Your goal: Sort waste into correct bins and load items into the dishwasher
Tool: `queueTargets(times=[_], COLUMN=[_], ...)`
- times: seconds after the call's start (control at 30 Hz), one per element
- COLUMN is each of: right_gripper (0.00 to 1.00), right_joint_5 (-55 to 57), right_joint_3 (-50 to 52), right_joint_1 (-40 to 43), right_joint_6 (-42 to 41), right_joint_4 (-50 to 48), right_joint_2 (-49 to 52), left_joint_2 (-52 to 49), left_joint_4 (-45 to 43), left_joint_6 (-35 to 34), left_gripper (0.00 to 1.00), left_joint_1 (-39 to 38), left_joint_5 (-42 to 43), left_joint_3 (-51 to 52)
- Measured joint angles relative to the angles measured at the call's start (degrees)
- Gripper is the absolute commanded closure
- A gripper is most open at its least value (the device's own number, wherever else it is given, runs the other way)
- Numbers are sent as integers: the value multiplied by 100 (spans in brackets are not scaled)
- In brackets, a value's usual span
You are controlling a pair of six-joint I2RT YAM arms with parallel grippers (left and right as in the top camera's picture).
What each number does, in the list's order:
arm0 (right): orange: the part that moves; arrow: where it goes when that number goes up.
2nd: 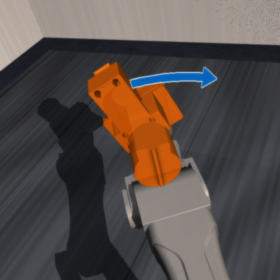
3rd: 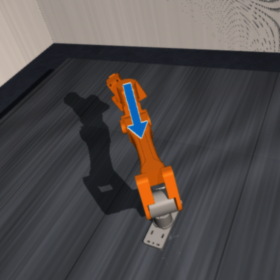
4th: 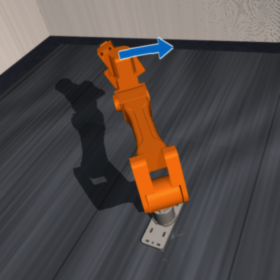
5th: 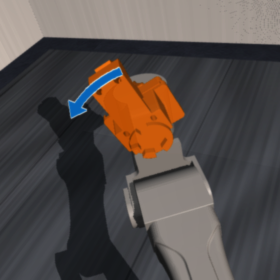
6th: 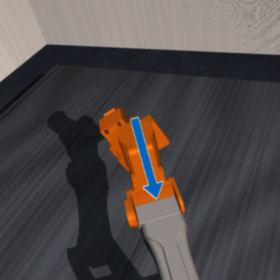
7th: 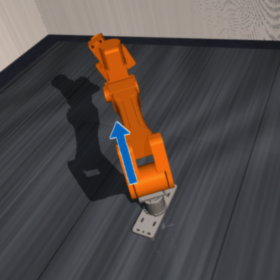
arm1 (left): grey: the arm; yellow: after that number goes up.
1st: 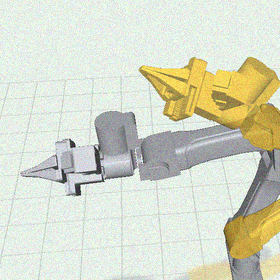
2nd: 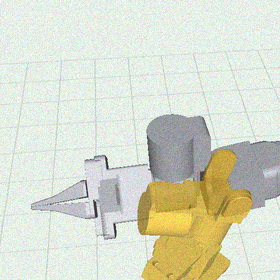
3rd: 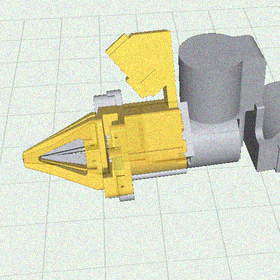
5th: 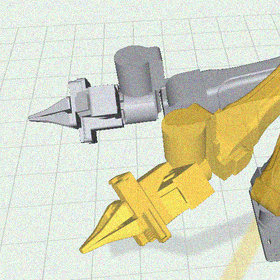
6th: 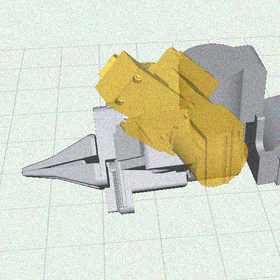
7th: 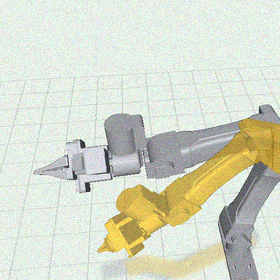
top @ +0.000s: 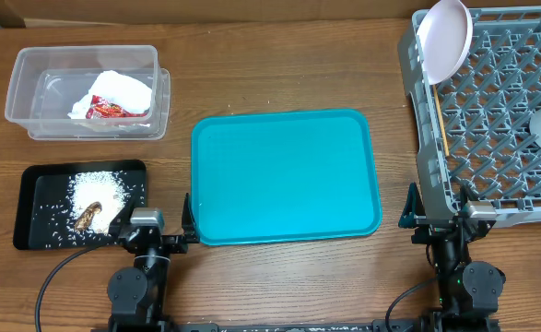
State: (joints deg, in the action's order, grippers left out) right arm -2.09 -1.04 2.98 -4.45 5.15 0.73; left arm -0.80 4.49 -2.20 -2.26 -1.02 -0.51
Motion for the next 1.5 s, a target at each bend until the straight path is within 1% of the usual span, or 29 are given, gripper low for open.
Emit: queueTargets(times=[0.37,1.5], right_gripper=[0,0], right_joint_5=[0,0], right_joint_3=[0,0], right_joint_1=[0,-2], right_joint_6=[-2,0], right_joint_4=[0,0], right_joint_2=[0,0], left_joint_2=[0,0], left_joint_4=[0,0], left_joint_6=[221,240], left_gripper=[0,0], left_joint_1=[0,0], left_joint_5=[22,22], left_joint_3=[0,0])
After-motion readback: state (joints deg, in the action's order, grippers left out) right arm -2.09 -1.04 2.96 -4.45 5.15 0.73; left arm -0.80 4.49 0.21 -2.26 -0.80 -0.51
